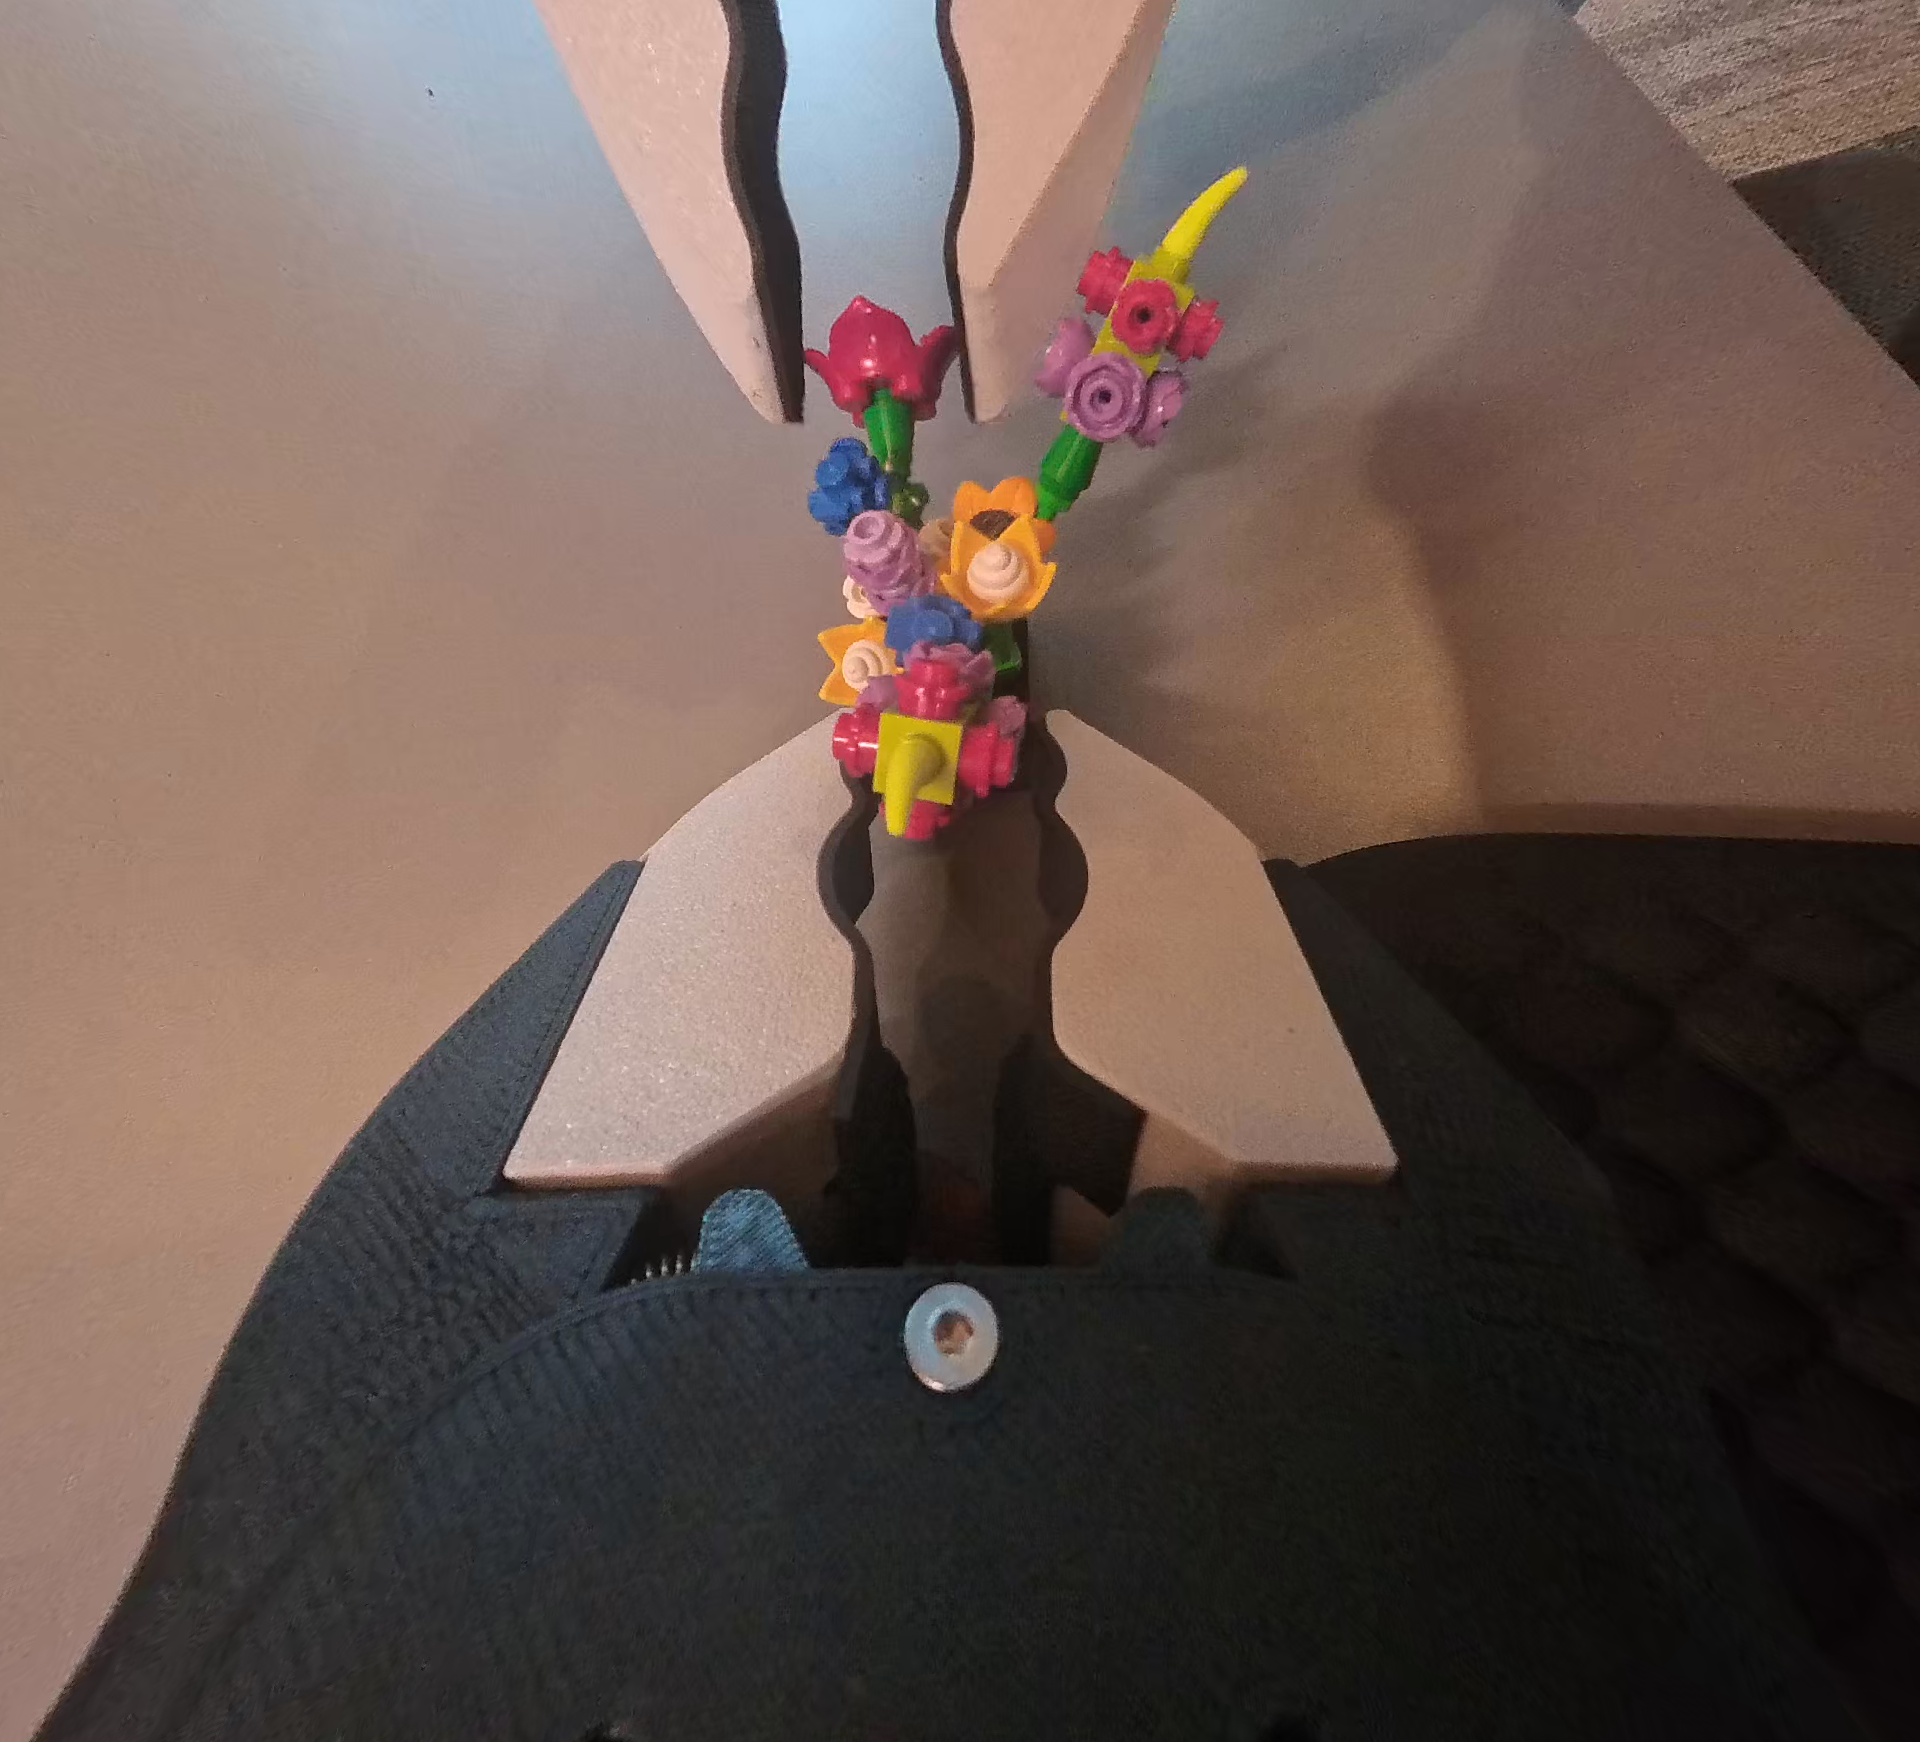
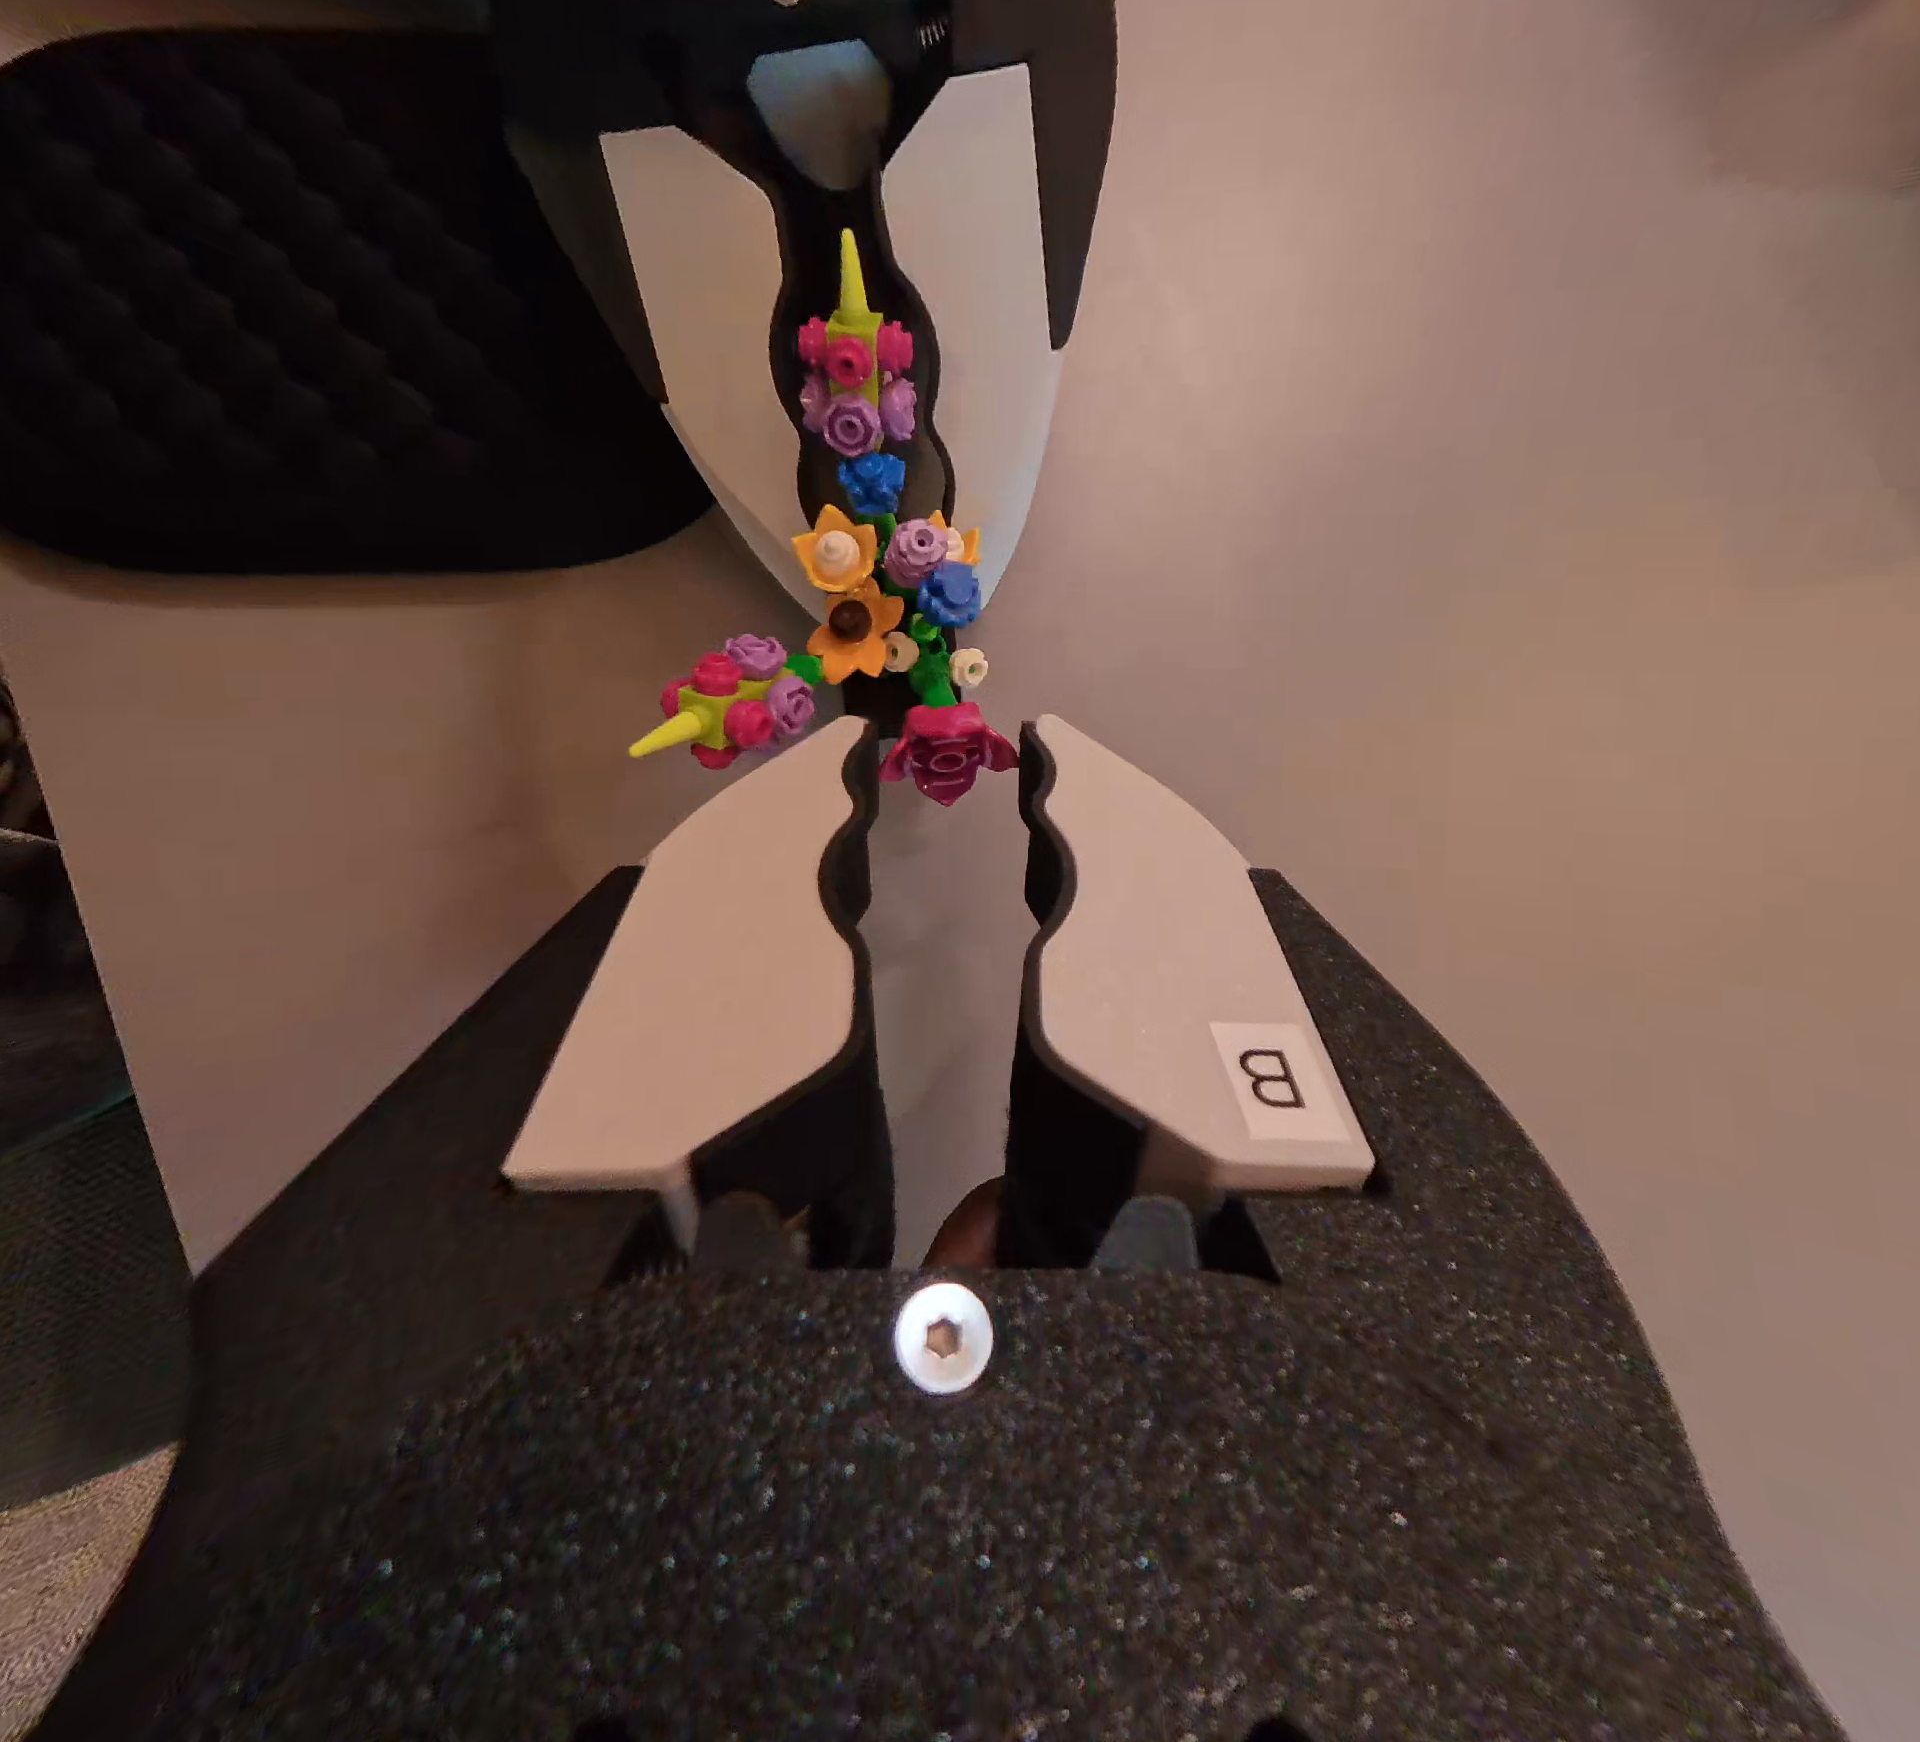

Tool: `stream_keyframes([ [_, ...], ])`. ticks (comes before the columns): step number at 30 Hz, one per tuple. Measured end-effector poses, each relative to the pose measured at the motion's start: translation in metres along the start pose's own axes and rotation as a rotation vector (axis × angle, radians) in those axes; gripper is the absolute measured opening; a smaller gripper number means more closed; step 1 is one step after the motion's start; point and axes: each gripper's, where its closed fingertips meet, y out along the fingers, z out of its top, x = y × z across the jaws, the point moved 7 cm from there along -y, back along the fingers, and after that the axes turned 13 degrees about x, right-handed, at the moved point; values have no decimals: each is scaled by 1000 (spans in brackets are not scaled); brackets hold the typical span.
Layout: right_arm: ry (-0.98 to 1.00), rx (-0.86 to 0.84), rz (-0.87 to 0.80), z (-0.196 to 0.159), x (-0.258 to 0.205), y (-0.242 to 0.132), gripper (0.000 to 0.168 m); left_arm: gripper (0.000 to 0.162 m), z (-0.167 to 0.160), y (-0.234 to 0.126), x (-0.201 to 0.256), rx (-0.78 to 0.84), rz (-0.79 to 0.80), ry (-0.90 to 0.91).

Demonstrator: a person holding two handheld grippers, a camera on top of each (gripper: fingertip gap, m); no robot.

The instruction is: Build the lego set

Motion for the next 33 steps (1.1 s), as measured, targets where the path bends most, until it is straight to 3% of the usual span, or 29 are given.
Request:
stream_keyframes([
  [13, -42, -52, 13, -1, 4, 5, 25, 30, -2, 2, 2, -30, 15, 30],
  [18, -10, 21, 25, -1, 5, 4, 25, 30, -2, 3, 3, -40, 24, 52],
  [33, -4, 27, 29, -10, 2, 9, 24, 31, -2, 4, 2, -41, 27, 48],
])
